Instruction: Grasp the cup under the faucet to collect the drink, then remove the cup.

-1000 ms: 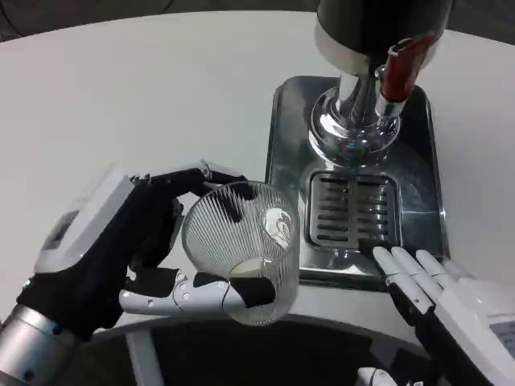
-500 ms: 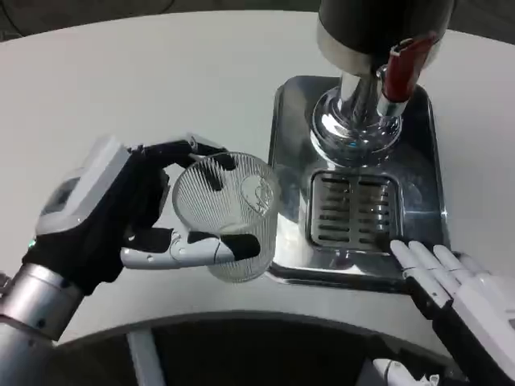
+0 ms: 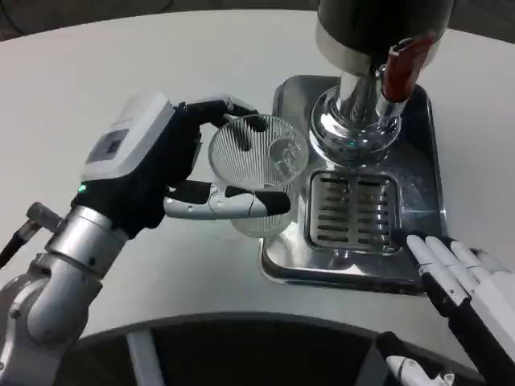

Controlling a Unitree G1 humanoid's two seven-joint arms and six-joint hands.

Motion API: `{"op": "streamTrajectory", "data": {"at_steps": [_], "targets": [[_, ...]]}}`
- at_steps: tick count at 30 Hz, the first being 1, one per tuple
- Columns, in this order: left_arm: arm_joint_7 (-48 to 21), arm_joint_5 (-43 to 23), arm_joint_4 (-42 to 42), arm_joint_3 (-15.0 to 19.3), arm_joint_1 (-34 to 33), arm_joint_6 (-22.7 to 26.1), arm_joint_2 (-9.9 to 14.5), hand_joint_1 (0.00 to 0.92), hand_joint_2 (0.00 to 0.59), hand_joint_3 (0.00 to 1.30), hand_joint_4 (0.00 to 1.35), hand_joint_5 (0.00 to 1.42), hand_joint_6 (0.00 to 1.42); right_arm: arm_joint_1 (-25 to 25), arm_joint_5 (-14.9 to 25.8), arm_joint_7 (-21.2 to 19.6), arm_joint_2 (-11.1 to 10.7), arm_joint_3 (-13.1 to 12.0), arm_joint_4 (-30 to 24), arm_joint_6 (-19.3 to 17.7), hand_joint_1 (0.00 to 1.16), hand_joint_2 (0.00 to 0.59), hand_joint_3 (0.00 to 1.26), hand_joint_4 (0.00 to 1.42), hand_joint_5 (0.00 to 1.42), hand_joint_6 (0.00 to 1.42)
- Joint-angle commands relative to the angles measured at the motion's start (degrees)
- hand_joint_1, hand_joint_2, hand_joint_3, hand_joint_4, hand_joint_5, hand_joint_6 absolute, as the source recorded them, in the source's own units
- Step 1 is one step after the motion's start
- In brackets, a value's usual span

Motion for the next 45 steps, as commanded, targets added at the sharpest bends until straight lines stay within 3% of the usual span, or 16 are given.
{"op": "streamTrajectory", "data": {"at_steps": [1, 19, 33, 45], "targets": [[2.5, 1.73, 3.32, -2.04, -3.31, -1.52, -0.55, 0.519, 0.0, 1.06, 1.18, 1.4, 1.42, 1.51, 1.14, 0.22, 0.44, -0.77, -1.72, -0.25, 0.24, 0.42, 0.0, 0.0, 0.0, 0.0], [5.76, 6.35, 11.56, -7.75, -10.06, -0.59, -4.01, 0.517, 0.0, 1.06, 1.18, 1.39, 1.42, 4.95, 4.93, 0.01, 0.05, -4.1, -4.27, -1.46, 0.24, 0.42, 0.0, 0.0, 0.0, 0.0], [9.5, 9.43, 21.94, -12.99, -17.12, -1.72, -7.29, 0.517, 0.0, 1.06, 1.18, 1.39, 1.42, 7.99, 9.03, 0.09, -0.05, -8.71, -5.61, -3.17, 0.24, 0.42, 0.0, 0.0, 0.0, 0.0], [13.9, 9.5, 29.91, -15.4, -21.06, -3.34, -8.45, 0.517, 0.0, 1.06, 1.18, 1.39, 1.42, 8.28, 9.11, 0.88, 0.48, -8.69, -7.45, -3.07, 0.24, 0.415, 0.0, 0.0, 0.0, 0.0]]}}
